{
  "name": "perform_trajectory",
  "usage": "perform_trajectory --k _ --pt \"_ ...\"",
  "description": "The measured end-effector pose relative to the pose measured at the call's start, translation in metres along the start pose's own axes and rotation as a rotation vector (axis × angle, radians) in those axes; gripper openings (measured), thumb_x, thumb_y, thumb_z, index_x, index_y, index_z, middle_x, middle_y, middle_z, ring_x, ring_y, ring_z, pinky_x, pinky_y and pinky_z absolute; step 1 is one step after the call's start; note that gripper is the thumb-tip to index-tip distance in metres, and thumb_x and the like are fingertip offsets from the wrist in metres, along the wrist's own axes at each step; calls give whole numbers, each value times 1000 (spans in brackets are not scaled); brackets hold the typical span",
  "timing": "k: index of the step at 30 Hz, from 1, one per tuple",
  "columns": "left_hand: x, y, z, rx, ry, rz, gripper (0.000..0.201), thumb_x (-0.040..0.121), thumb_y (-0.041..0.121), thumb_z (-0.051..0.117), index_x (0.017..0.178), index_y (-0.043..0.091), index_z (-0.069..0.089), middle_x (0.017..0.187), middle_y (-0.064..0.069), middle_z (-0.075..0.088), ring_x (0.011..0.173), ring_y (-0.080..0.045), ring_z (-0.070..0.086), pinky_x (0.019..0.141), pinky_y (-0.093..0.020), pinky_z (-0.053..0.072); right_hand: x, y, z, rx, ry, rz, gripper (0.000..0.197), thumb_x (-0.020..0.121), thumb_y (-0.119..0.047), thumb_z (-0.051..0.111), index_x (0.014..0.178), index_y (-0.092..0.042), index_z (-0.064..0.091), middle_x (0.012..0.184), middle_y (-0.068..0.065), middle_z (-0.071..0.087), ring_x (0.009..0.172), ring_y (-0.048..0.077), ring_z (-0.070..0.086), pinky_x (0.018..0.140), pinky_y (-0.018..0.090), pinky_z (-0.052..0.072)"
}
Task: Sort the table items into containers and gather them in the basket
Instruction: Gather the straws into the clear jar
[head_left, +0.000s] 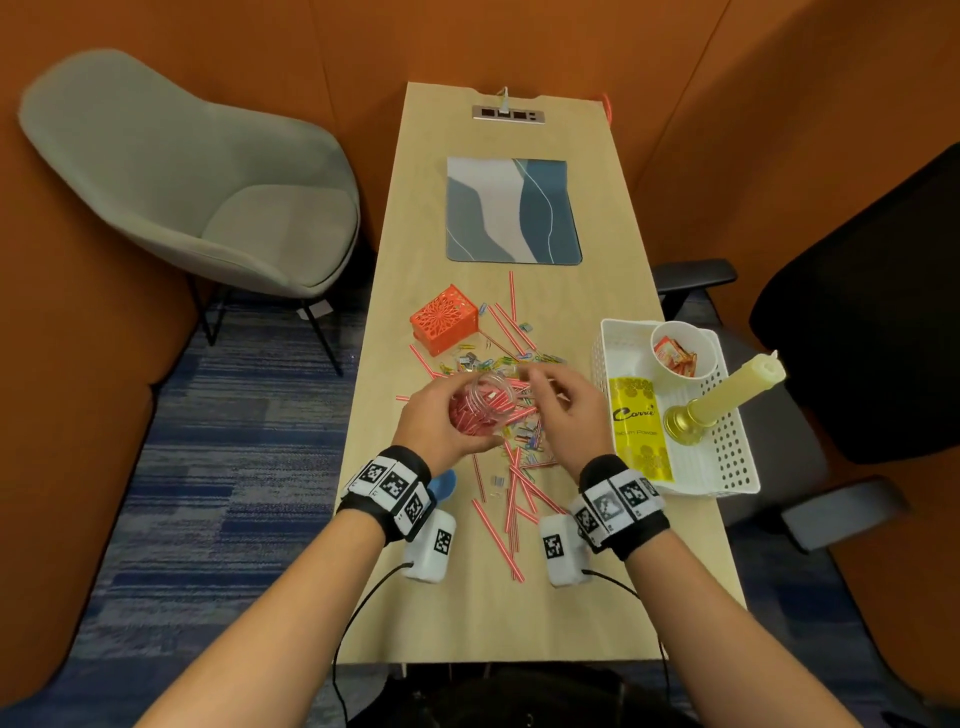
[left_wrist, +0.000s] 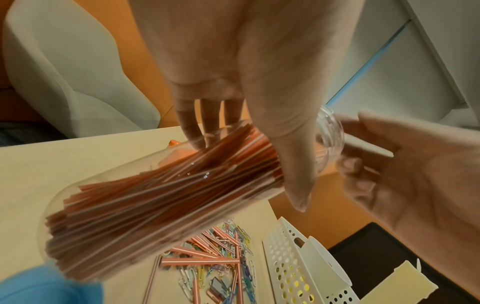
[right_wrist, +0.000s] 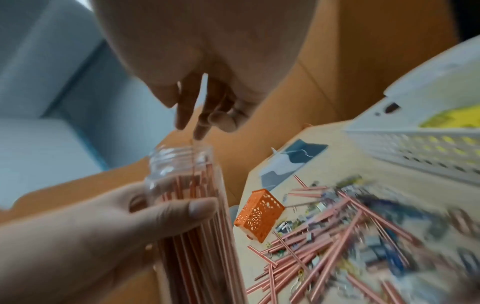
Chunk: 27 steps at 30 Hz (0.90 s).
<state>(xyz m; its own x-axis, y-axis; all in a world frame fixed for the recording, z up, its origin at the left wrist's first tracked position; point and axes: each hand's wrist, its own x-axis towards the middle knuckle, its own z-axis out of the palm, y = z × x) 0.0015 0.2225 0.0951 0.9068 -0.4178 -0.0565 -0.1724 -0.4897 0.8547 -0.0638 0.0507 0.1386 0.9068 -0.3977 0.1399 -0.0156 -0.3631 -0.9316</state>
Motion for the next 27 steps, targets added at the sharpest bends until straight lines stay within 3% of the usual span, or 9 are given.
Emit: perform_trajectory --k 2,3,5,7,9,12,18,21,27 --pt "-5 -5 -3 -14 8 -16 89 54 39 98 133 26 60 121 6 67 110 -12 64 99 -37 53 -3 20 -6 -71 105 168 13 90 -25 69 99 -16 72 87 -6 70 80 9 64 72 24 53" --pt "-8 -8 -4 -13 10 -22 89 53 42 97 133 28 60 121 6 67 110 -12 64 98 -38 54 -5 33 -7 -190 35 284 27 84 -32 75 104 -15 70 90 -4 69 83 12 64 74 26 53" --pt "-13 -14 -7 -3 13 -26 90 52 50 94 132 31 60 121 7 67 110 -12 64 97 -40 54 -20 59 -4 -563 -301 525 76 70 -57 79 128 -13 57 116 2 64 106 19 62 91 32 52" --pt "-19 -20 -9 -4 13 -40 87 51 52 93 130 32 61 119 8 68 109 -12 64 96 -41 55 -42 80 7 -907 -576 641 118 57 -79 73 146 -11 36 144 10 45 132 27 46 107 40 43" --pt "-25 -23 -10 -3 15 -48 86 52 50 95 129 31 61 118 9 67 108 -11 64 95 -41 55 -62 91 21 -1069 -623 659 132 50 -86 69 150 -11 25 151 14 32 137 30 37 110 42 39" --pt "-33 -24 -10 -13 16 -50 87 52 49 95 130 29 61 119 9 67 110 -11 63 97 -40 54 -82 99 39 -1211 -567 559 121 57 -80 71 145 -9 29 143 12 36 128 27 42 106 38 40" --pt "-46 -26 -15 -19 13 -47 89 52 49 95 131 27 61 122 7 68 111 -11 64 99 -41 54 -85 113 49 -1113 -457 438 59 87 -40 69 132 -8 48 131 11 46 118 26 50 102 34 43" --pt "-51 -28 -17 -25 4 -63 94 48 61 88 131 28 61 122 8 68 111 -11 64 98 -41 55 -75 115 47 -1054 -438 435 34 89 -20 67 120 -8 61 121 10 57 109 26 59 93 32 50" --pt "-57 -34 -21 -18 3 -93 100 44 67 84 133 28 59 122 8 67 111 -11 64 97 -41 55 -50 108 47 -1085 -545 497 16 83 -11 67 99 -6 67 93 9 67 87 25 66 72 29 53"
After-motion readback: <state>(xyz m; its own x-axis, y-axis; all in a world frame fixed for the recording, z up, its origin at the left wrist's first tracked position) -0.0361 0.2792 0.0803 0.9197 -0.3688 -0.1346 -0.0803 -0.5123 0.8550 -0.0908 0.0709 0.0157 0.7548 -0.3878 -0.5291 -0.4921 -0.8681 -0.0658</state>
